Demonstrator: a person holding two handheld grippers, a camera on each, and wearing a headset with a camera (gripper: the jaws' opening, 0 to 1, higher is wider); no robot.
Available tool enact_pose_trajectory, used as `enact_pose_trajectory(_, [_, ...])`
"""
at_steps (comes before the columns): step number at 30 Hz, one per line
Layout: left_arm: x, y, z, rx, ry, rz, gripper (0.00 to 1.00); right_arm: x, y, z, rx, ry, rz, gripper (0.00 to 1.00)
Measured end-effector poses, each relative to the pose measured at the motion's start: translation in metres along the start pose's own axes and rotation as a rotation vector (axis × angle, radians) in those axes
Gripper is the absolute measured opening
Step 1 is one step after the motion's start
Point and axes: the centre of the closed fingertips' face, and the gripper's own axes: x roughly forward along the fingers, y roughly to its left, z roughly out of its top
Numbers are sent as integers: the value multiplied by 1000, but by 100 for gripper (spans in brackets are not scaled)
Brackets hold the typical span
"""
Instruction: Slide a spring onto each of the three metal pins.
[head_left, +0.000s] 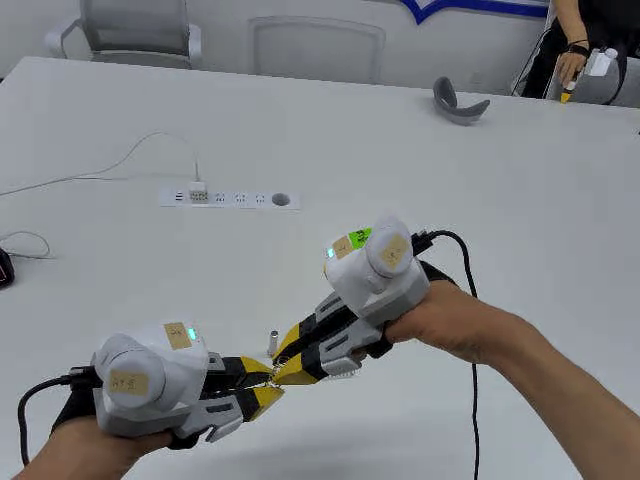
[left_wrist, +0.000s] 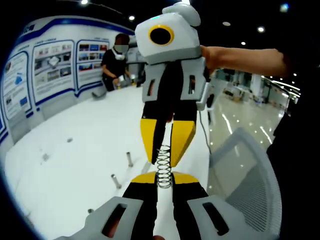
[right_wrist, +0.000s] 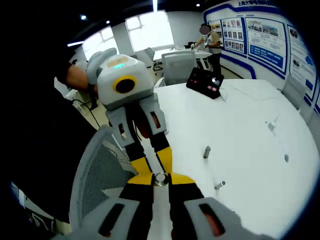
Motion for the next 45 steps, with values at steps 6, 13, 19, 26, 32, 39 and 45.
enact_pose_trajectory(6, [-2,-2,-5,13,17,-7,10,5,3,-2,-30,24,24,12])
enact_pose_trajectory(13, [-3,-6,-11,36,47,-31,10,14,8,-7,-38,33,46,12])
enact_pose_trajectory(19, [-1,-10,-14,47,61,-49,10,17,11,-12,-35,35,50,12])
enact_pose_trajectory(26, [2,-10,-14,30,44,-56,11,16,9,-15,-29,24,26,12])
enact_pose_trajectory(32, [2,-3,-24,-8,49,-14,19,14,6,-22,3,10,3,12])
enact_pose_trajectory(39, [-8,5,-49,-81,65,48,24,12,3,-41,44,13,-32,12])
enact_pose_trajectory(45, [-19,18,-61,-145,60,116,27,9,-4,-57,77,32,-67,12])
